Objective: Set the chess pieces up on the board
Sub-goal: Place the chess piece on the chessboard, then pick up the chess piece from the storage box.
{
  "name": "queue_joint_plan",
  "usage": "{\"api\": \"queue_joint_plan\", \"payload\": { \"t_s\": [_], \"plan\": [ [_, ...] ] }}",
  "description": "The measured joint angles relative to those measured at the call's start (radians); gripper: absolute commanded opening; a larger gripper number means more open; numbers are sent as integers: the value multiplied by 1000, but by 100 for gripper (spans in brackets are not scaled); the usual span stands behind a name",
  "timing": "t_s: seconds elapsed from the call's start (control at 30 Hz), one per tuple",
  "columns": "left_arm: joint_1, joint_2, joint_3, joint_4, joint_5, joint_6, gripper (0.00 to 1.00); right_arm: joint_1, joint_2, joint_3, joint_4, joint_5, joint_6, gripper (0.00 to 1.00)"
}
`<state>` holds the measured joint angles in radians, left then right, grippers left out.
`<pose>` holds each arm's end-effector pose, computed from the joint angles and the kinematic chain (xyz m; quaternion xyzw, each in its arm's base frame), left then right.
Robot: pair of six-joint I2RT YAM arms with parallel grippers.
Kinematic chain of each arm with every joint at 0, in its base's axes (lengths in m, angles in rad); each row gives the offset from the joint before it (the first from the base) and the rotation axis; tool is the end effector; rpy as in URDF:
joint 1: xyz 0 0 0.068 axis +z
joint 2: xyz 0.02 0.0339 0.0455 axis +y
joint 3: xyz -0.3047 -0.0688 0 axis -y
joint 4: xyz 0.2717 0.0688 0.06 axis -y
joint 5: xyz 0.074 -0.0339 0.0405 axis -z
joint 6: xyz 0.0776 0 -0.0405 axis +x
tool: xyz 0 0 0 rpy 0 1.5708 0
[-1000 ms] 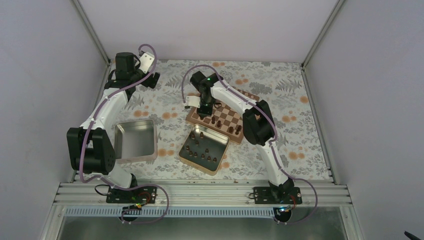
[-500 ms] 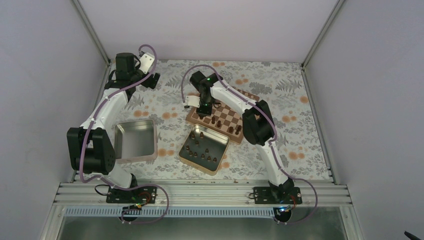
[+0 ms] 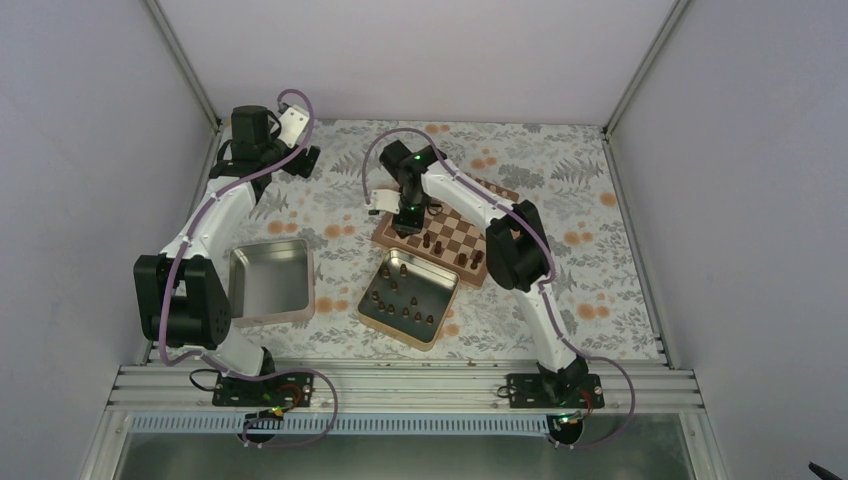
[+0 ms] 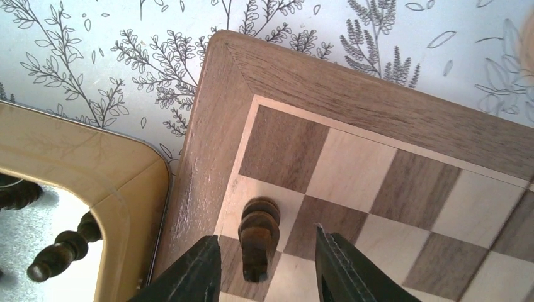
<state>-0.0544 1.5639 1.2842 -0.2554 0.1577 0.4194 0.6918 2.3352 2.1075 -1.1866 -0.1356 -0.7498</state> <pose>0.4239 -0.0353 0.3240 0.2412 0.8328 0.0223 0.4977 0.4035 0.3479 0.1815 -0.6604 0.7438 0.0652 0.0799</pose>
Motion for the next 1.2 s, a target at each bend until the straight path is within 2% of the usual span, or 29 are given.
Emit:
{"api": "queue_joint_plan", "payload": {
  "t_s": [0.33, 0.57, 0.73, 0.97, 1.2],
  "plan": [
    [0, 0, 0, 0, 0, 0, 100, 26, -149, -12, -20, 30, 17, 37],
    [0, 0, 0, 0, -1, 0, 100, 140, -270, -199, -21, 13, 21, 36],
    [0, 0, 0, 0, -2, 0, 100, 189, -268, -280, -18, -19, 22, 35],
    [0, -7, 0, 0, -11, 0, 100, 200, -256, -290, 39, -36, 37, 35],
    [0, -15, 0, 4, -12, 0, 100, 199, -179, -290, 64, -43, 49, 35]
  ]
}}
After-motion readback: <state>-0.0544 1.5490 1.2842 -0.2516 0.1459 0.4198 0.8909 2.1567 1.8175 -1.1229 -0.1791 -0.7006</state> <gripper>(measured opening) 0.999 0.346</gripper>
